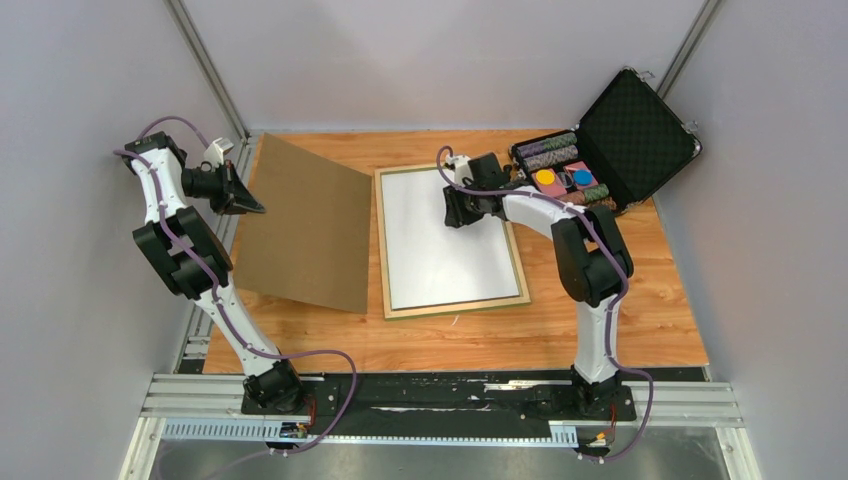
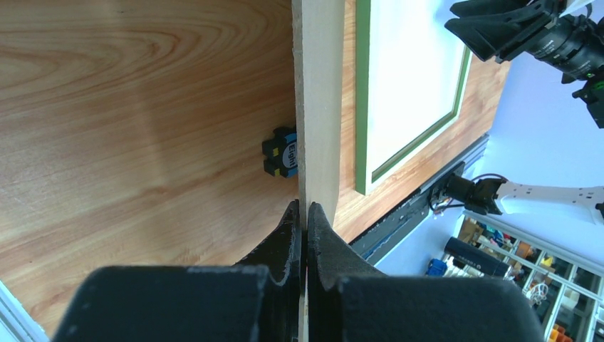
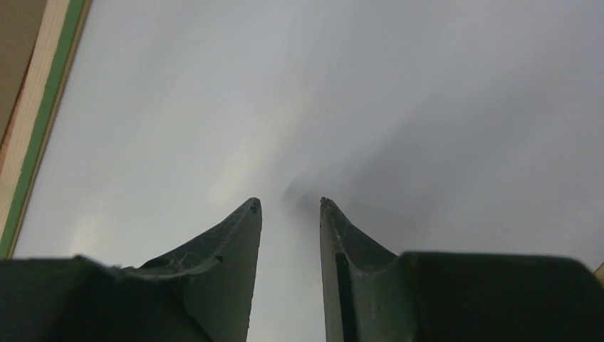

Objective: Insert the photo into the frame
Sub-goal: Adjust the photo in the photo frame.

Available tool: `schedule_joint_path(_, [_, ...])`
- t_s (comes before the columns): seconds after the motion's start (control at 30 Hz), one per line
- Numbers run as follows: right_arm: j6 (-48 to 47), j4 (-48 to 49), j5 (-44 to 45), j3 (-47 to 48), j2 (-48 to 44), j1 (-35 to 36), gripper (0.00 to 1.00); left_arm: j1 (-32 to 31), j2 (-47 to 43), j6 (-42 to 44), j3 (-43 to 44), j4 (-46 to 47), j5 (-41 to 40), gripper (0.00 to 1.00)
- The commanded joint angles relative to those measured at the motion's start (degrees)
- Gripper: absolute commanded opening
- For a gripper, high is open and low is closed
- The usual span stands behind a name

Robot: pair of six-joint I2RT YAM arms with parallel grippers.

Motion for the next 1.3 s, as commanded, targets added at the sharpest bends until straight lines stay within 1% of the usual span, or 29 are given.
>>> schedule_joint_path(0.0, [-1.35,-0.07,0.54,1.23,0.5,-0.16,0.34,2.32,-4.14,2.53,1.36,4.02,-0.96,0.0])
schedule_joint_path(1.27, [-3.11,-0.01,4.37,-1.97,0.12,-0.29,0.34,2.33,-4.3,3.17,1.62,3.41,-1.23,0.0])
